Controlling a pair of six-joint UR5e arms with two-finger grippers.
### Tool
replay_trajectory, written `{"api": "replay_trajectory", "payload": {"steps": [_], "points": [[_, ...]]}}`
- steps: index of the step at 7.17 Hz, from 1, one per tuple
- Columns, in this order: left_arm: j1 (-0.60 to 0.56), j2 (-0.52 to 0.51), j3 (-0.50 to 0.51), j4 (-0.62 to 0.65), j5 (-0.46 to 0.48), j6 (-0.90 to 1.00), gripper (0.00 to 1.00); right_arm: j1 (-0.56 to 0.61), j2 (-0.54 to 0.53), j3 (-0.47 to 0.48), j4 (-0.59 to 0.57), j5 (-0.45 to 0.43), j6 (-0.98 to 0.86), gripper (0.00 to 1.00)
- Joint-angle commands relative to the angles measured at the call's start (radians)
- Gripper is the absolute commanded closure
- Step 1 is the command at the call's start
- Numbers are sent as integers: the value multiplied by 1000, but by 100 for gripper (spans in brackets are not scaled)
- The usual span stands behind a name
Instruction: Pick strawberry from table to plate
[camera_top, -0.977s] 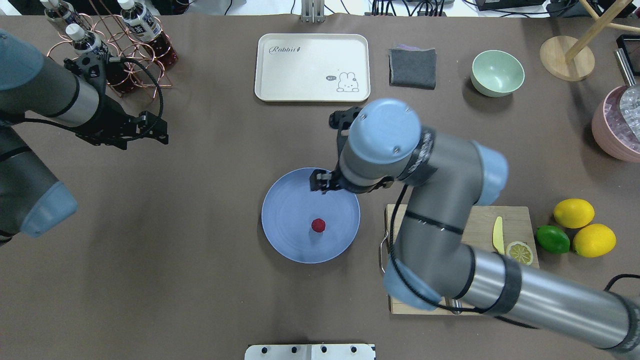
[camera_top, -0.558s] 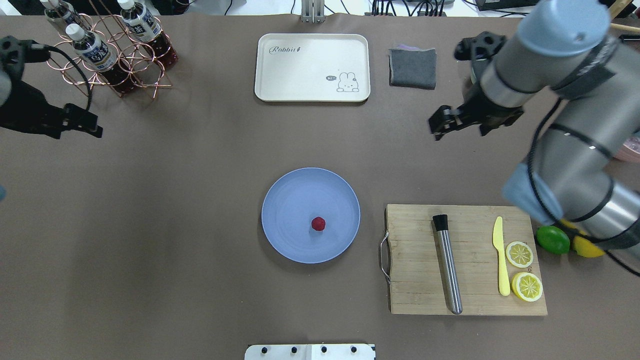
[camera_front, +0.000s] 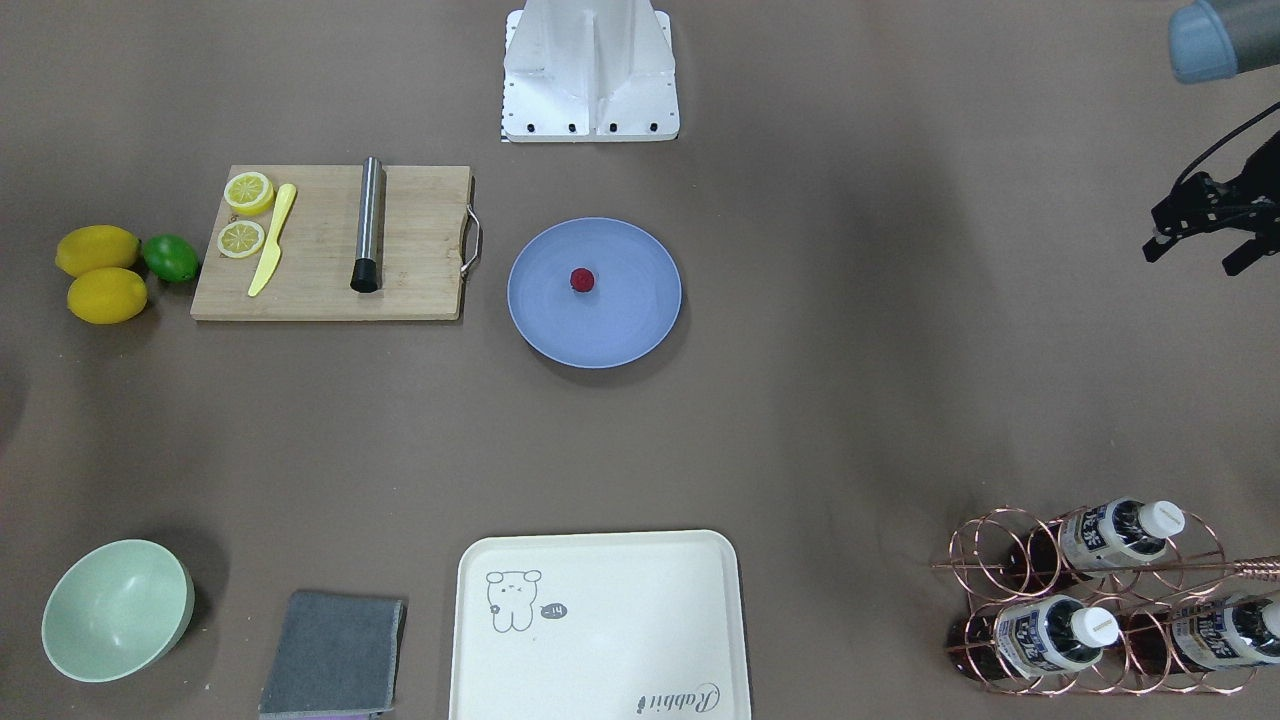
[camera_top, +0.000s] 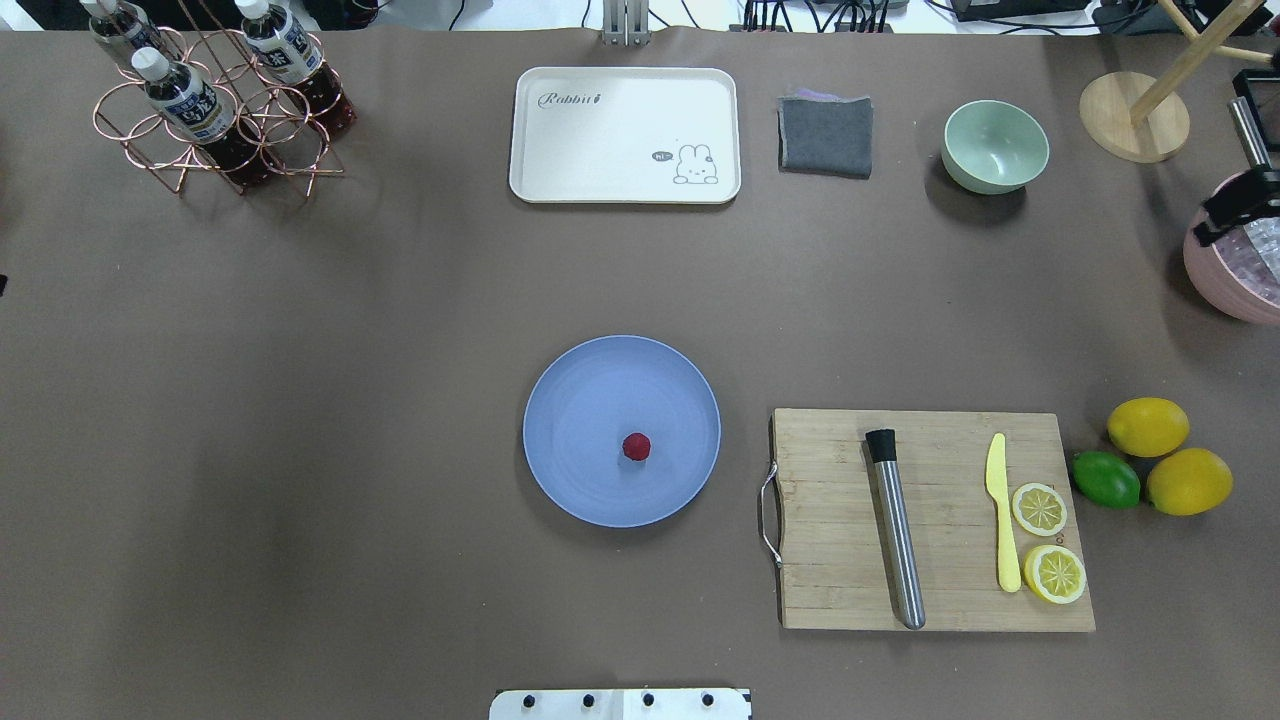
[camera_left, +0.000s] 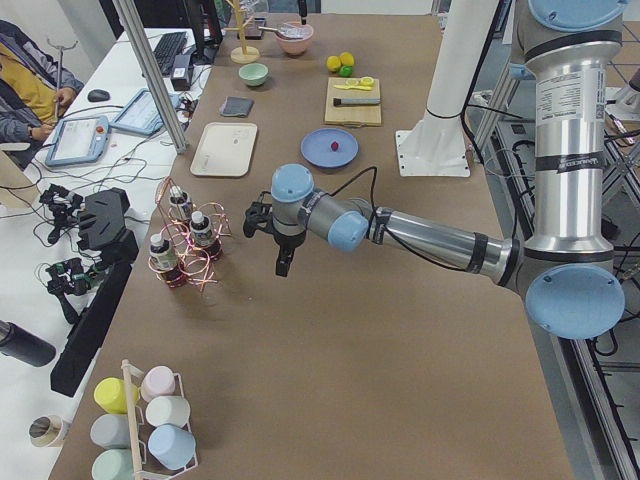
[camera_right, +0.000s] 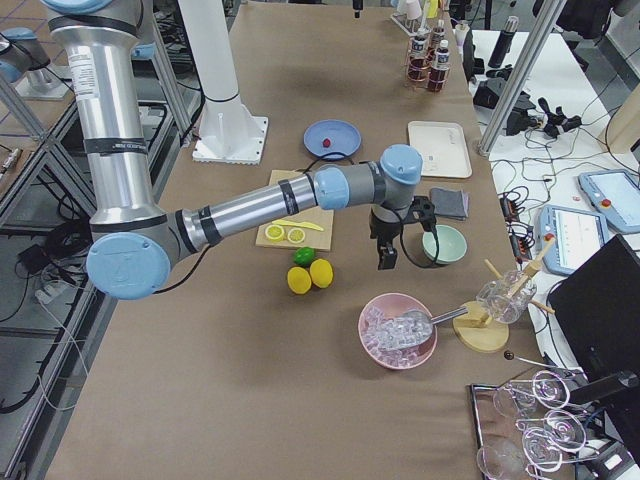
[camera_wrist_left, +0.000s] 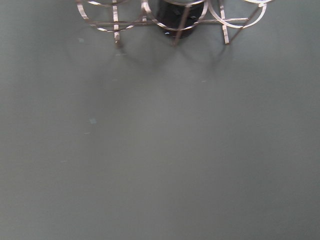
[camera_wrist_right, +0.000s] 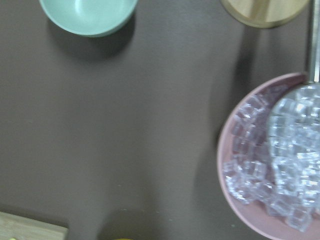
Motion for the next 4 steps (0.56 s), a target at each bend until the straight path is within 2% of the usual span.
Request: {"api": "replay_trajectory", "payload": {"steps": [1, 2, 4], "points": [[-80, 33, 64, 6, -3, 121, 3, 133, -38, -116, 1, 5, -237, 0], [-119, 31, 87, 4, -6, 123, 2, 140, -43, -118, 1, 1, -241, 0], [-173, 34, 87, -1, -70, 158, 2, 140, -61, -109, 4, 1, -232, 0]]}}
